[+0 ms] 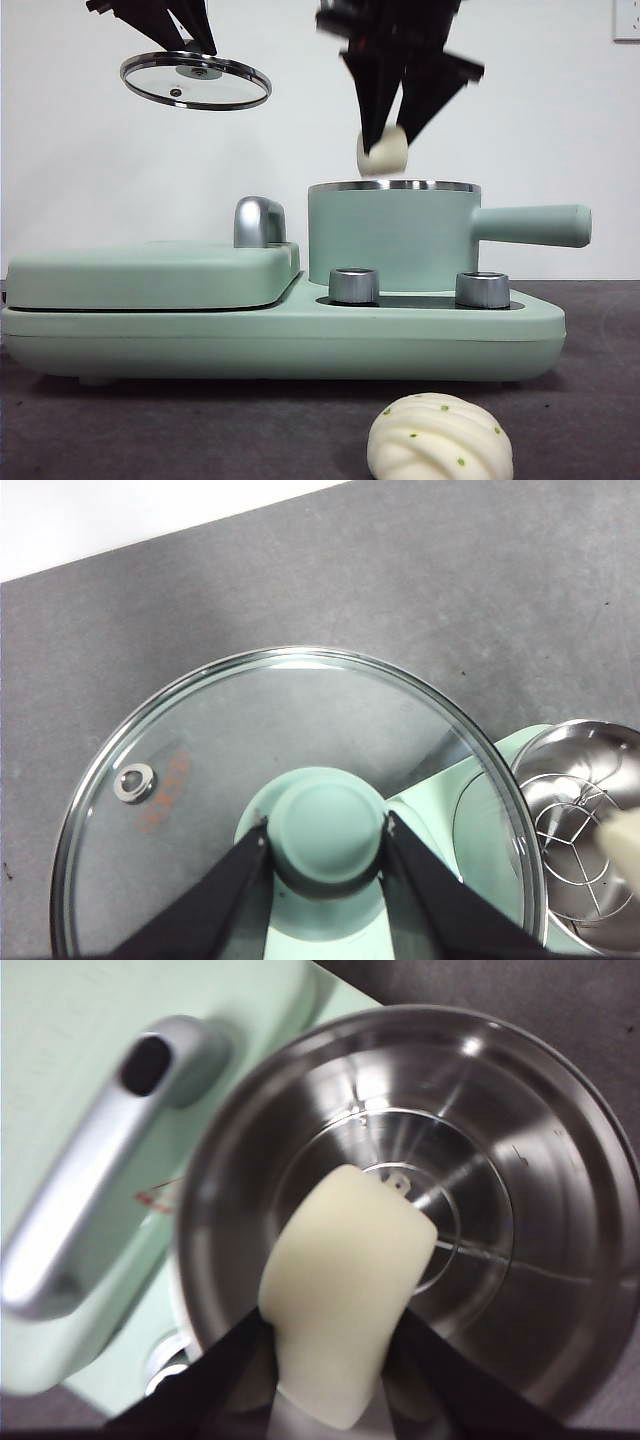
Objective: Put the buns in a small steamer
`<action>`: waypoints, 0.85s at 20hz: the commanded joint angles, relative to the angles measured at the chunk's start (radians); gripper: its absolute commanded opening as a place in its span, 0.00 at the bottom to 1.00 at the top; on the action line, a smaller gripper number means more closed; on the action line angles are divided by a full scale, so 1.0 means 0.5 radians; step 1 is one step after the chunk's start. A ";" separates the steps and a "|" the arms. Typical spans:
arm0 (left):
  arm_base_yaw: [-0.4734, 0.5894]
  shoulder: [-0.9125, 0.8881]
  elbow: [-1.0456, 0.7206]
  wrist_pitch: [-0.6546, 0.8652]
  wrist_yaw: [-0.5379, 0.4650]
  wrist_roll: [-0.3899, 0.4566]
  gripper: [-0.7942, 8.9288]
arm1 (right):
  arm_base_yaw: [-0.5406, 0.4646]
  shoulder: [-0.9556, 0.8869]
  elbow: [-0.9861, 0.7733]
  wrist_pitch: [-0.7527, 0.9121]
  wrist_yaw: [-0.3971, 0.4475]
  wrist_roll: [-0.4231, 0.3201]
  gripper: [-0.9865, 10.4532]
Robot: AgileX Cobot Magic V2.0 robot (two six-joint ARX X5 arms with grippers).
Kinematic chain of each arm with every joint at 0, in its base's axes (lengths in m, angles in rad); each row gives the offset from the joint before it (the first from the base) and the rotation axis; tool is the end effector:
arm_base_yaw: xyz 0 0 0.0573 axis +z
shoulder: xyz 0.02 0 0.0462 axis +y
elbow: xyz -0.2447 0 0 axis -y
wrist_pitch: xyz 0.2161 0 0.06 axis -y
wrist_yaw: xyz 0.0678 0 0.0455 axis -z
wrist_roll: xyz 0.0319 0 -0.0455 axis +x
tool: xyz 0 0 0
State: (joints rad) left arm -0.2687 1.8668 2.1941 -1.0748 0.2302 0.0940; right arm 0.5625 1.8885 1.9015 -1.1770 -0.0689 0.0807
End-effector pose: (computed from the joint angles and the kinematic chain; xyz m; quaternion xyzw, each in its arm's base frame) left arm 0.3348 -0.0997 0.3966 0.0494 0.3538 -0.2467 0.9008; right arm 0.2959 0.1891 0.3073 -0.1022 0.5431 0.2377 0.7989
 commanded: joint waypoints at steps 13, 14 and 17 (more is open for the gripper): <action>-0.007 -0.015 0.081 0.024 0.004 0.059 0.09 | 0.002 0.333 0.061 0.110 -0.014 -0.087 0.40; -0.007 -0.014 0.081 0.024 0.004 0.059 0.09 | -0.005 0.333 0.061 0.109 -0.014 -0.087 0.43; -0.007 -0.014 0.081 0.024 0.004 0.059 0.09 | -0.010 0.333 0.061 0.111 -0.014 -0.078 0.50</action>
State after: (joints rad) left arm -0.2687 1.8668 2.1941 -1.0817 0.2302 0.1123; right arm 0.5533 2.0354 1.9041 -1.1236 -0.0776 0.0483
